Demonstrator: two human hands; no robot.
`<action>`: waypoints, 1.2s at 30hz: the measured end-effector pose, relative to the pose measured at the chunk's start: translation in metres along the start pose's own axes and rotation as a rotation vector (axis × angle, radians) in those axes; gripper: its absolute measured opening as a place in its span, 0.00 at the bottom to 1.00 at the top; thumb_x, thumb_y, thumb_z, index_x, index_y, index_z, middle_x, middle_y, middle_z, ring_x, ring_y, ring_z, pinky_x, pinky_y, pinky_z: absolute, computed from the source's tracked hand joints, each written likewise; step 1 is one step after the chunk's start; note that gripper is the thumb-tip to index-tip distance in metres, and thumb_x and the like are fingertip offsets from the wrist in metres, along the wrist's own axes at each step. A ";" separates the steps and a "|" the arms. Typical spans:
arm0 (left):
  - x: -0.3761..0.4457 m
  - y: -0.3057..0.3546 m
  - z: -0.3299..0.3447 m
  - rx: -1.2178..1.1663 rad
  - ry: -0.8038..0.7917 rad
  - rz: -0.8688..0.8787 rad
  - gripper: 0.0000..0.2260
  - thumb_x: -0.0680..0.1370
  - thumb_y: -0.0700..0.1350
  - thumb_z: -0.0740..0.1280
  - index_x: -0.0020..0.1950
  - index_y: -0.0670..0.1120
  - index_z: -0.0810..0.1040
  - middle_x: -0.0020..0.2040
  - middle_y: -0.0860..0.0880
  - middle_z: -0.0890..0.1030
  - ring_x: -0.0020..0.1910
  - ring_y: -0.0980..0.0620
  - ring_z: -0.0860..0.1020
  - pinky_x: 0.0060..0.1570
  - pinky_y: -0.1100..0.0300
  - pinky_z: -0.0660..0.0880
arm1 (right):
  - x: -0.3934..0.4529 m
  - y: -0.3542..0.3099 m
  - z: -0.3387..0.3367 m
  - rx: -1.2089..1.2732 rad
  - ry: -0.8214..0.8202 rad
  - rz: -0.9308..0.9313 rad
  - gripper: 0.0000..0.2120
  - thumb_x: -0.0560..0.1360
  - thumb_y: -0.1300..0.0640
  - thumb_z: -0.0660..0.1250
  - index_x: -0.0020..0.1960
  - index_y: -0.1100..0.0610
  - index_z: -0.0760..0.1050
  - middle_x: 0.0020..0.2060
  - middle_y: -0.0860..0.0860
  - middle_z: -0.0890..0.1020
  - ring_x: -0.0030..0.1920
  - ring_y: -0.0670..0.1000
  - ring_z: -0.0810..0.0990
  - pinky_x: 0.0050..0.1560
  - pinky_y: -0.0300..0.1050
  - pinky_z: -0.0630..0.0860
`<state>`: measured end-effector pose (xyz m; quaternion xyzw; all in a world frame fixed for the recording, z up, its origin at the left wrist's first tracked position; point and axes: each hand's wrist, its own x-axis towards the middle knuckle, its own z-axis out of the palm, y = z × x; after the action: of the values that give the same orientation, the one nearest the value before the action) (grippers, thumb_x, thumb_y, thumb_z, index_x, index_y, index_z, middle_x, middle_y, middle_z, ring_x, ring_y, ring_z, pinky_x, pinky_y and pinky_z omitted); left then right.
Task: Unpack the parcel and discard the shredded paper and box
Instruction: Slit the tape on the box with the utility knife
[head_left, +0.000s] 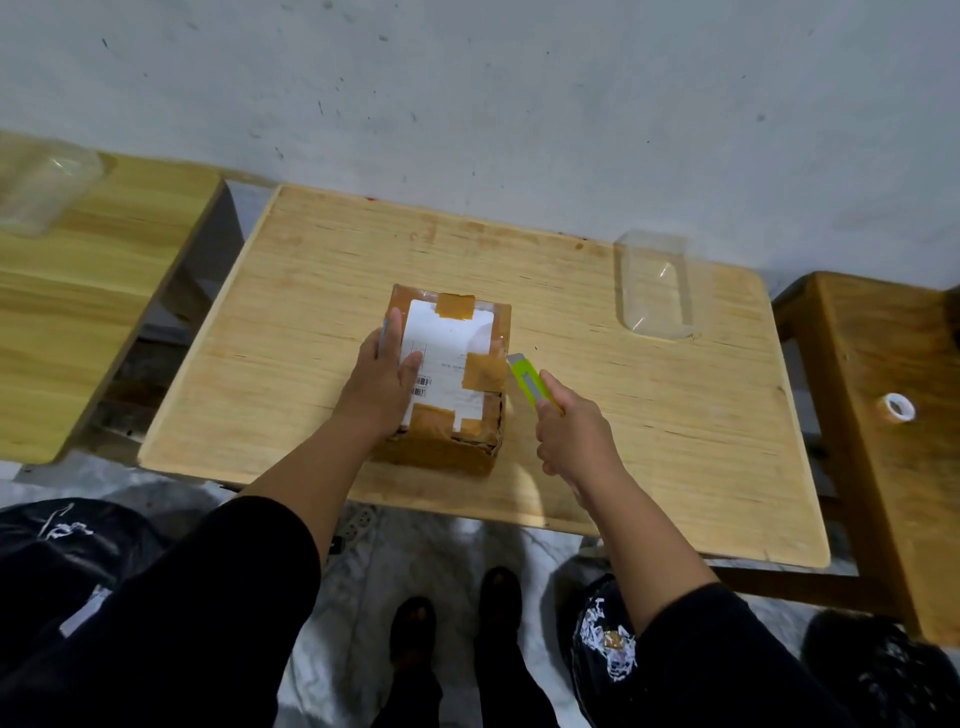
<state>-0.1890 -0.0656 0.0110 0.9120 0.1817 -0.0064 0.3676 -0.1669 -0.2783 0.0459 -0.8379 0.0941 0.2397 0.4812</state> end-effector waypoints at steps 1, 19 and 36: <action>0.000 0.001 0.000 0.001 0.000 0.000 0.26 0.81 0.52 0.51 0.75 0.51 0.42 0.74 0.41 0.57 0.70 0.44 0.60 0.63 0.49 0.64 | -0.001 0.000 -0.001 0.001 0.002 -0.006 0.20 0.79 0.54 0.55 0.69 0.41 0.65 0.48 0.50 0.69 0.35 0.47 0.68 0.42 0.45 0.69; 0.001 0.002 0.003 -0.033 0.011 -0.028 0.27 0.81 0.51 0.52 0.75 0.50 0.41 0.74 0.42 0.57 0.70 0.44 0.60 0.66 0.48 0.64 | -0.035 -0.013 -0.017 -0.196 -0.121 0.021 0.19 0.79 0.56 0.57 0.68 0.42 0.68 0.41 0.46 0.71 0.27 0.47 0.70 0.31 0.40 0.69; 0.006 -0.008 -0.003 -0.076 -0.052 0.028 0.27 0.81 0.49 0.53 0.76 0.45 0.43 0.73 0.41 0.59 0.70 0.45 0.59 0.66 0.53 0.58 | -0.044 -0.053 -0.001 -0.917 -0.343 -0.534 0.22 0.78 0.56 0.57 0.67 0.36 0.66 0.53 0.51 0.83 0.54 0.56 0.78 0.53 0.46 0.74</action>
<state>-0.1866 -0.0562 0.0064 0.8995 0.1594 -0.0182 0.4065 -0.1836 -0.2551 0.1083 -0.9052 -0.3152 0.2586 0.1199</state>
